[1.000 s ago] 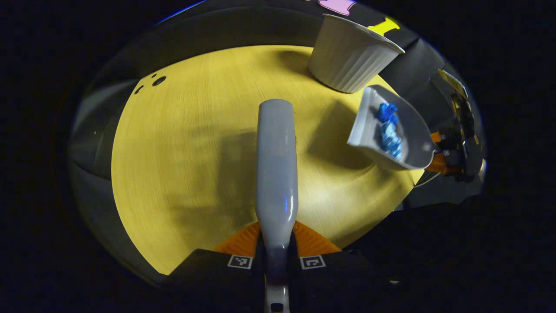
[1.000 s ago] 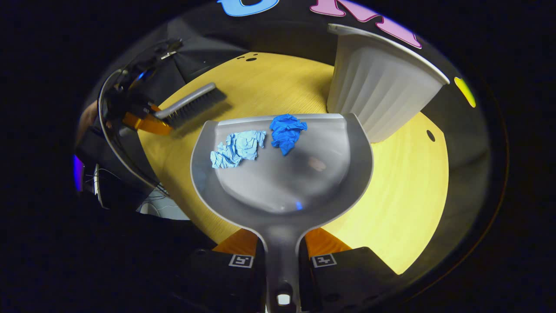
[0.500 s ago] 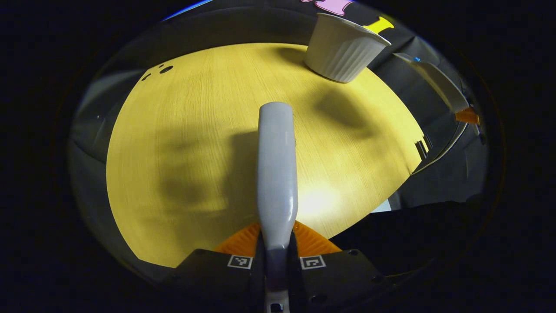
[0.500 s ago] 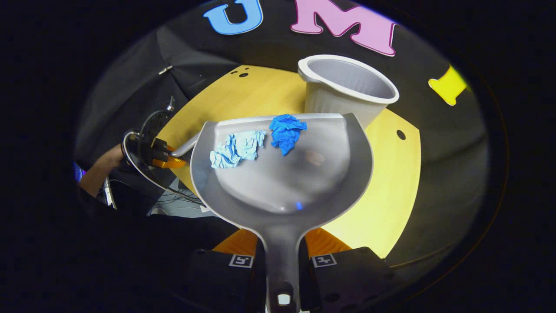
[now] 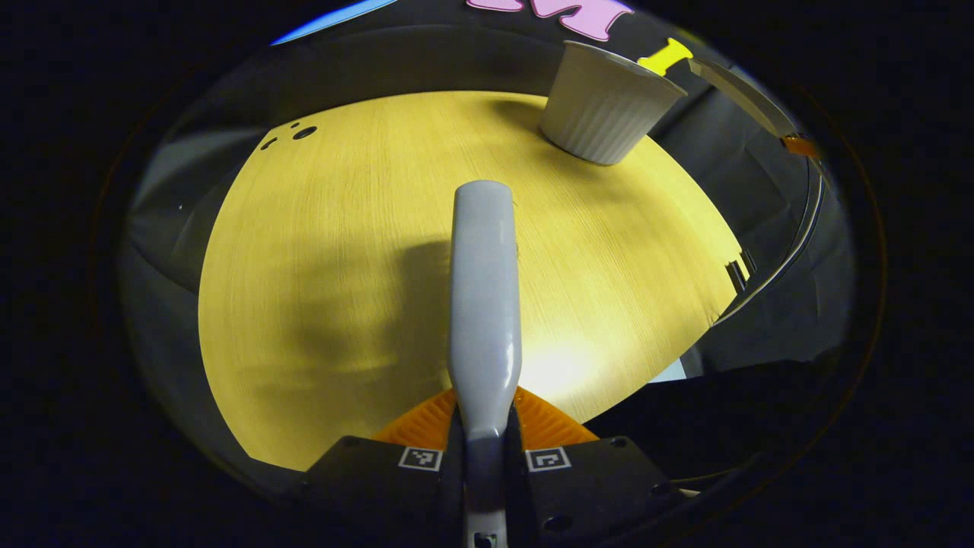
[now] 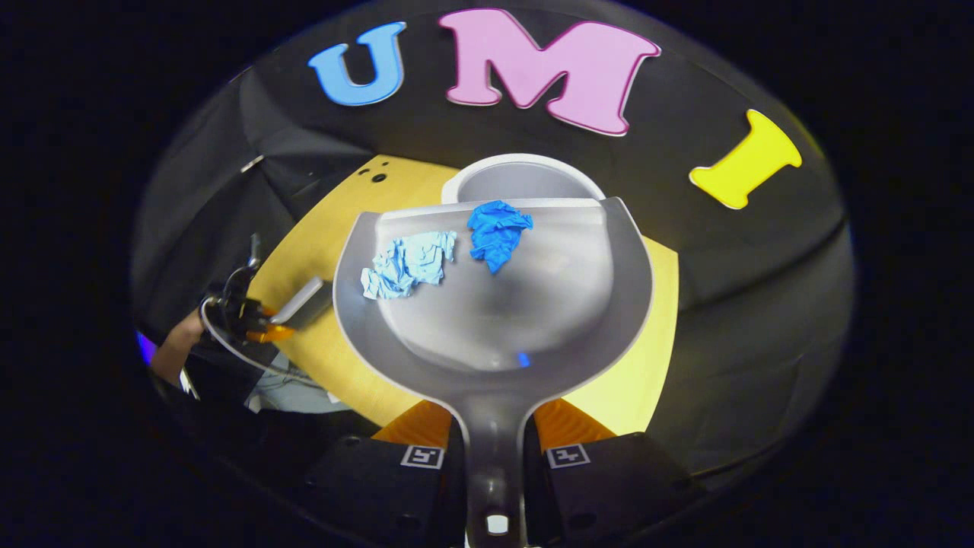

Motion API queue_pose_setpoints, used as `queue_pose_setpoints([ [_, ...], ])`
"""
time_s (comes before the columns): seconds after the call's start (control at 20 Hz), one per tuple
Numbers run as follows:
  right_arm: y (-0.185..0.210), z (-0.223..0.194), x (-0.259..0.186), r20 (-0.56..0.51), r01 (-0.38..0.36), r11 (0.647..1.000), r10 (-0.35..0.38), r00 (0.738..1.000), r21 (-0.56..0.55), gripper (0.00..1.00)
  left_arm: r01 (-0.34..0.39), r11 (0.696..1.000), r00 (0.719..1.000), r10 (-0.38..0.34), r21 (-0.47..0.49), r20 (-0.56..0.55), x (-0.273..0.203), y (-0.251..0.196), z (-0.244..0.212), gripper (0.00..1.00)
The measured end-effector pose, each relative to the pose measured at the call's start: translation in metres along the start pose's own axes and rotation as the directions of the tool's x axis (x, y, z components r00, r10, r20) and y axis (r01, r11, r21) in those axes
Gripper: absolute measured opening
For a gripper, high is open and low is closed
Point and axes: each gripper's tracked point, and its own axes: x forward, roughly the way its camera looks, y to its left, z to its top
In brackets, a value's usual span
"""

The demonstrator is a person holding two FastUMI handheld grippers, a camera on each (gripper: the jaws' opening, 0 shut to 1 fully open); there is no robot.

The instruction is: Pick up the small broom and dustpan from the desktop, sweep the trash into the dustpan with the broom, and then empty the trash into the garbage bin.

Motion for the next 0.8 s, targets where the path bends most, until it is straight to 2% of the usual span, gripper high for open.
queue_pose_setpoints([
  [0.15, 0.007, -0.003, 0.005, 0.022, 0.056, 0.998, -0.057, 0.998, 0.035, 0.34, 0.0, 0.999, 1.0, 0.001, -0.053, 0.022, -0.004, 0.001, 0.0, 0.25],
  [0.2, 0.007, -0.003, 0.002, 0.021, 0.064, 0.997, -0.065, 0.998, 0.052, 0.34, -0.003, 0.998, 1.0, 0.005, -0.065, 0.028, -0.005, 0.002, 0.001, 0.22],
  [0.25, 0.01, -0.004, 0.001, 0.017, 0.072, 0.995, -0.074, 0.997, 0.074, 0.34, -0.006, 0.997, 0.999, 0.008, -0.076, 0.031, -0.005, 0.002, 0.003, 0.25],
  [0.4, 0.014, -0.003, -0.001, 0.014, 0.107, 0.988, -0.109, 0.994, 0.108, 0.34, -0.016, 0.994, 0.999, 0.02, -0.109, 0.041, -0.009, 0.005, 0.001, 0.25],
  [0.6, 0.011, -0.003, -0.006, 0.01, 0.158, 0.985, -0.16, 0.987, 0.074, 0.34, -0.026, 0.988, 0.999, 0.031, -0.149, 0.034, -0.012, 0.01, -0.002, 0.25],
  [0.8, 0.006, -0.001, -0.009, 0.018, 0.229, 0.973, -0.229, 0.973, -0.004, 0.34, -0.002, 0.979, 0.998, 0.014, -0.202, 0.059, -0.017, 0.011, 0.009, 0.25],
])
